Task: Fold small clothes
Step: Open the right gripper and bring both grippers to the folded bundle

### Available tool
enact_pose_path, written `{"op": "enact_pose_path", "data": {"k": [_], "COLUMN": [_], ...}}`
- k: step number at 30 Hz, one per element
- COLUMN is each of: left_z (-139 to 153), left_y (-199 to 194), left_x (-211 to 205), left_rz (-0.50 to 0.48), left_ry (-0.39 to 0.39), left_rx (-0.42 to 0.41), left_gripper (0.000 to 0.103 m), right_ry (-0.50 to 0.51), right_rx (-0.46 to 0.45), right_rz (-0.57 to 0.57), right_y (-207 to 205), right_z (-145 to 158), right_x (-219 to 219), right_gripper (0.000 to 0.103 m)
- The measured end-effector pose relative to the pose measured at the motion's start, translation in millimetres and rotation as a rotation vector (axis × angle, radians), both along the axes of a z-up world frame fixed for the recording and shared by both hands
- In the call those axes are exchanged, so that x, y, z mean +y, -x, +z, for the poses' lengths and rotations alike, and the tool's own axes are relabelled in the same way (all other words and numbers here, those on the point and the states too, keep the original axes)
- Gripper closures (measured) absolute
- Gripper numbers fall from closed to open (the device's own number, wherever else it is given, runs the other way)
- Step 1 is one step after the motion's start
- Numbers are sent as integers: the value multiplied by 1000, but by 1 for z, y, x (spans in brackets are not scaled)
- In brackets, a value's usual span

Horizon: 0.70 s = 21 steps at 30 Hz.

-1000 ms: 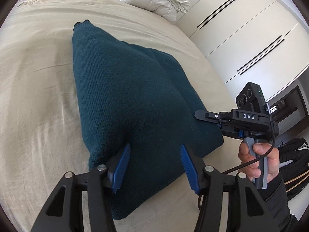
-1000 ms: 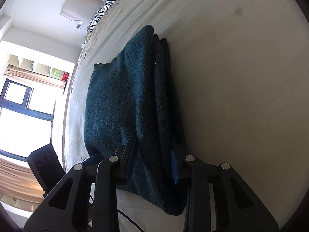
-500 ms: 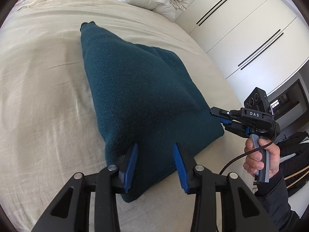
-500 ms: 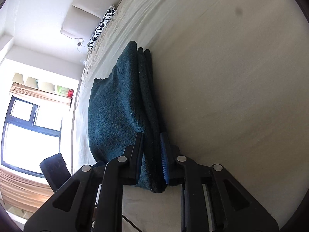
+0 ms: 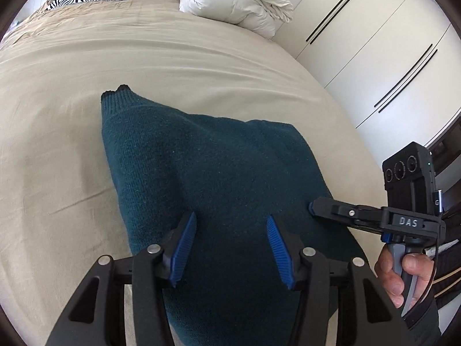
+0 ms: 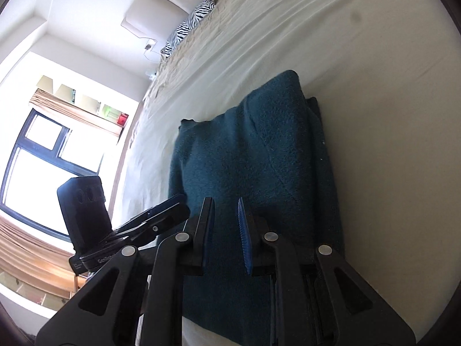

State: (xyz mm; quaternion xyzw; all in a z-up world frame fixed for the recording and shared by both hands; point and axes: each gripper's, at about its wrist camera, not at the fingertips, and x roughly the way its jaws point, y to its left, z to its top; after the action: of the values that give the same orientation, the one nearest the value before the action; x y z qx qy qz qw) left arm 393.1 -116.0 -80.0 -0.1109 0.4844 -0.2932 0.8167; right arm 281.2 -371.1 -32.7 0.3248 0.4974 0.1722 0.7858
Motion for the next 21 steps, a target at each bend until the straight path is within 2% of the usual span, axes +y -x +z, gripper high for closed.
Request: {"op": "enact_pose_path", "data": {"k": [1,3,6,10,13,14,16,18,19,21], "left_z": [-2,-6,-9,9,37,40,36,16,3,-7], "left_y": [3,9,19,16,12,6,-9,-21,-24,-21], "left_x": [1,-1,0,1,-2,-5,-14,-20,-20,-15], "left_rz": [-2,-17,-25,-2,19,14,8,-1,-4,13], "left_ry": [-2,-46,-64,-87,-83,-97,-130,-182,-180,-138], "left_rx": [-13,-59,-97,-106,-184,-187,-163,-109,-79,-114], "left_gripper": [53,58,58,62,60,60,59,58,58,57], "right_ry": [6,-39,-85,-33,-42,-39,-12,1,13,55], "right_rx": [15,-33,-76,-74,-139,-141,-128,-98,-71,-4], "right_rz": [6,-4,-23,-25,-2,0,7,-3,-14,-29], "right_y": [-4,2,8,12,8,2,-15,-34,-41,-52], "right_z": [-14,-28,-36,-15,14,20,24,16,8,-17], "right_x": [3,-1,-5,-4,-3,-2,1,3,2,-1], "right_gripper": [87,87,87,87,87,86,86,86,86,86]}}
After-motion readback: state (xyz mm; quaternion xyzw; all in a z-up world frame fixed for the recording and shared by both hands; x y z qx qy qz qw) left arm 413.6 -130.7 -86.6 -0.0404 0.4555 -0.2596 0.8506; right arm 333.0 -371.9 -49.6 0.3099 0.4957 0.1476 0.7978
